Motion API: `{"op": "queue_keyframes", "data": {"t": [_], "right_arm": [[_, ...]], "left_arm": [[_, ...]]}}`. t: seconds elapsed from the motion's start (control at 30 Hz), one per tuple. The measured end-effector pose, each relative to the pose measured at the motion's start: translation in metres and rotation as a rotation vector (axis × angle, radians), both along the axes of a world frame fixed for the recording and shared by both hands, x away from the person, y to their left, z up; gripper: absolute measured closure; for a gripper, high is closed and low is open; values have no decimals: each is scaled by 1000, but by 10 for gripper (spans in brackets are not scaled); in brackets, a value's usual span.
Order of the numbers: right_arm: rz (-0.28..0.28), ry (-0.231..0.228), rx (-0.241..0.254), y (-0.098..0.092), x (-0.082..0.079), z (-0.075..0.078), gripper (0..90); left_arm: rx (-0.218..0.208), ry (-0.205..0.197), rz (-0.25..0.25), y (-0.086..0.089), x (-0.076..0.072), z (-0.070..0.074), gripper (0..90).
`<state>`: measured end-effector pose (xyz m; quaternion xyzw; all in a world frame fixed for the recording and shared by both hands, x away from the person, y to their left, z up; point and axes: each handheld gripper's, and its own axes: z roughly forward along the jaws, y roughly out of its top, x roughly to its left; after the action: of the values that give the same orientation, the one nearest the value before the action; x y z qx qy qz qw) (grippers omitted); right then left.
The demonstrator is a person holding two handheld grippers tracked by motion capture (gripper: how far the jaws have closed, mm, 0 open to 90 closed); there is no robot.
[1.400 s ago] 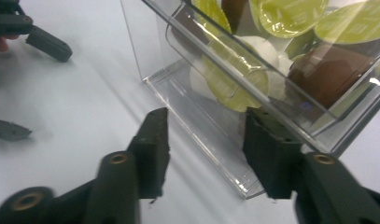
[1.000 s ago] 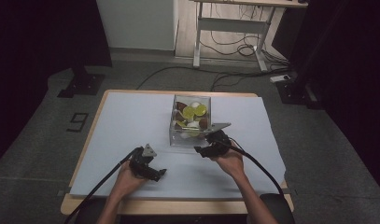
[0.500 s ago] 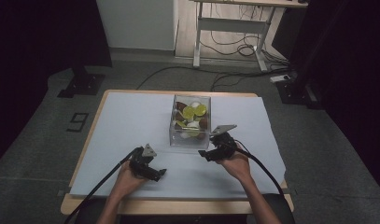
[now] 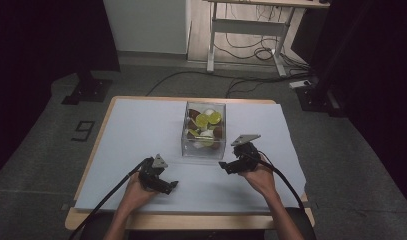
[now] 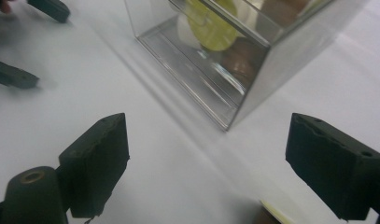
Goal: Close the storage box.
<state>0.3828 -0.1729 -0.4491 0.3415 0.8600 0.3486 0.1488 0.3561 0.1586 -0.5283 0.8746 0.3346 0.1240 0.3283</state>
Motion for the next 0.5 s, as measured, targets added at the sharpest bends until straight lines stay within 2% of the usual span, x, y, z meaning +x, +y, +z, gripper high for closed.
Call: {"op": "queue_keyframes", "data": {"t": [0.17,0.37,0.5], "right_arm": [[-23,-30,-57,-3,-1,0,52],[-41,-62,-65,-9,-3,-2,13],[-60,-64,-44,-17,-4,-1,12]], "left_arm": [[0,0,0,0,0,0,0],[-2,0,1,0,0,0,0],[-2,0,1,0,0,0,0]]}}
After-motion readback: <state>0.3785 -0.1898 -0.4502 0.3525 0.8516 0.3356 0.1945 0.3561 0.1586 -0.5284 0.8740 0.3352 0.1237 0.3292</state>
